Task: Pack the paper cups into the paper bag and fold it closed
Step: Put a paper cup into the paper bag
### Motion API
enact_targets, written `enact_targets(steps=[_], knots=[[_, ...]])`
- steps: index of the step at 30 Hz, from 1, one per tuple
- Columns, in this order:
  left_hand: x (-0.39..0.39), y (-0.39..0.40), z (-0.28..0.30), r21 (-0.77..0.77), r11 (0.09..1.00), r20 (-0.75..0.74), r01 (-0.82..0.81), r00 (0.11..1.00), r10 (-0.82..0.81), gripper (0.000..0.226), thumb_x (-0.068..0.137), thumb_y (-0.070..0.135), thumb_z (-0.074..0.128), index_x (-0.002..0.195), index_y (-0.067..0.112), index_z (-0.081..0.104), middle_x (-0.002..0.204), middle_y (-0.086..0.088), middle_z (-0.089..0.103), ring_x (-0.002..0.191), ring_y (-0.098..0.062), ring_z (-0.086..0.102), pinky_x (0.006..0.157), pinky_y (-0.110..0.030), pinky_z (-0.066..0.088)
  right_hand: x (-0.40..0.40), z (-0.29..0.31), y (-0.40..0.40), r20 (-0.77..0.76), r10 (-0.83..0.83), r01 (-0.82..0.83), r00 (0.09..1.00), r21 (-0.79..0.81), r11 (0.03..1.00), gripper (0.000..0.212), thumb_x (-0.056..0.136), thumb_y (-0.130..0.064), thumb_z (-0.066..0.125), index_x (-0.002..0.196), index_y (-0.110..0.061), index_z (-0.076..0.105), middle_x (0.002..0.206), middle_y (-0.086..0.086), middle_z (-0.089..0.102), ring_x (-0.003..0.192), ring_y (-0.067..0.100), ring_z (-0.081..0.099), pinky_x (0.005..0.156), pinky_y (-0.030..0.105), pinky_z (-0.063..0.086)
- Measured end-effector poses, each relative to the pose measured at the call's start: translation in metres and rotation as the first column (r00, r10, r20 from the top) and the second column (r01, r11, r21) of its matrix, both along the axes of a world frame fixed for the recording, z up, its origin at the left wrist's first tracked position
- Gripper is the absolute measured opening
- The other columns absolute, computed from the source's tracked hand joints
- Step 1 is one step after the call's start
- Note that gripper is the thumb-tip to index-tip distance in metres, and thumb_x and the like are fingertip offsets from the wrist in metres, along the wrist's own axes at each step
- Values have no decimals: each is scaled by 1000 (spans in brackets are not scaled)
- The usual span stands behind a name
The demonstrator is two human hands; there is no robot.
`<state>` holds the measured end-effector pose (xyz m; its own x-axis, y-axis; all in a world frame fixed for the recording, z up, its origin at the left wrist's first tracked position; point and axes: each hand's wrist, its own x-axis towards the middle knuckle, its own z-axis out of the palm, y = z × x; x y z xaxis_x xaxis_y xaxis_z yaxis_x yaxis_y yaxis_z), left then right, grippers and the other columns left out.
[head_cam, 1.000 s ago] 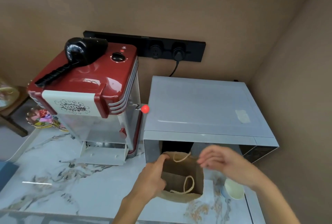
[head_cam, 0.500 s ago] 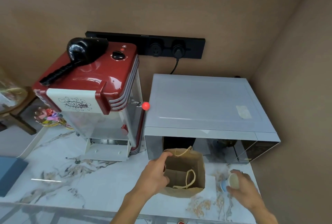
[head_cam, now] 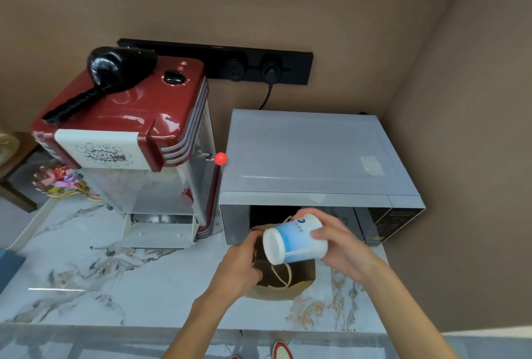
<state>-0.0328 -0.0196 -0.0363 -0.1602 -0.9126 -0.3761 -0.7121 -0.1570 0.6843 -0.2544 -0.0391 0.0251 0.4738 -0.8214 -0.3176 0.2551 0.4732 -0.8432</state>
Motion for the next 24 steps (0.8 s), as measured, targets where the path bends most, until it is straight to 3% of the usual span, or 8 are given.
enact_targets(steps=[5,9,11,14,16,19,21,24], knots=[[1,2,-2,-29,999,-90,-40,995,37,72,79,23,76,139,38,39,112,4,64,98,-17,64,88,-38,60,23,-11,-16,-105,152,-112,983,317,942,35,85,-18,64,116,-4,59,109,19,66,98,29,67,81,43,57],[2,3,-6,-55,998,-98,-22,995,17,78,75,28,78,140,39,37,120,3,67,101,-16,66,88,-34,58,29,-18,-26,-316,259,-141,913,350,926,32,84,-24,61,114,-12,61,107,16,65,96,28,65,80,42,55],[2,4,-7,-68,998,-102,-9,995,2,78,75,26,75,141,38,36,103,4,67,90,-16,65,82,-33,57,34,-20,-29,-464,273,-131,843,316,940,30,83,-23,61,111,-12,60,105,15,64,94,27,65,79,40,55],[-1,5,-5,-66,997,-66,32,997,-36,82,75,24,72,144,38,31,81,7,53,77,-17,58,69,-31,51,52,-20,-30,-687,284,-229,669,173,958,6,84,-18,62,90,-18,62,87,-1,65,76,5,67,67,20,54],[0,5,-4,-37,999,-67,30,997,-32,87,73,19,71,146,39,29,75,10,47,76,-19,56,67,-31,47,61,-19,-33,-790,288,-397,541,62,916,12,89,-10,61,92,-21,67,89,-7,69,81,-5,67,73,12,53],[0,4,-3,-16,1000,-73,26,997,-27,89,73,15,69,147,41,28,70,12,44,72,-19,53,65,-32,47,70,-22,-39,-904,232,-526,360,9,850,39,85,-14,67,123,-9,60,119,12,66,114,25,63,93,31,49],[-2,4,0,-4,1000,-60,28,998,-28,89,75,9,65,147,41,24,70,9,45,71,-20,54,63,-35,48,78,-29,-38,-958,245,-483,148,146,863,76,85,-28,68,146,-5,29,139,21,48,126,35,53,97,36,46],[-4,4,2,11,1000,-56,28,998,-27,90,75,2,58,145,43,20,72,6,48,71,-19,55,62,-36,48,88,-40,-27,-944,327,-472,-54,312,825,83,84,-34,66,146,-15,13,140,20,41,123,35,52,97,41,47]])
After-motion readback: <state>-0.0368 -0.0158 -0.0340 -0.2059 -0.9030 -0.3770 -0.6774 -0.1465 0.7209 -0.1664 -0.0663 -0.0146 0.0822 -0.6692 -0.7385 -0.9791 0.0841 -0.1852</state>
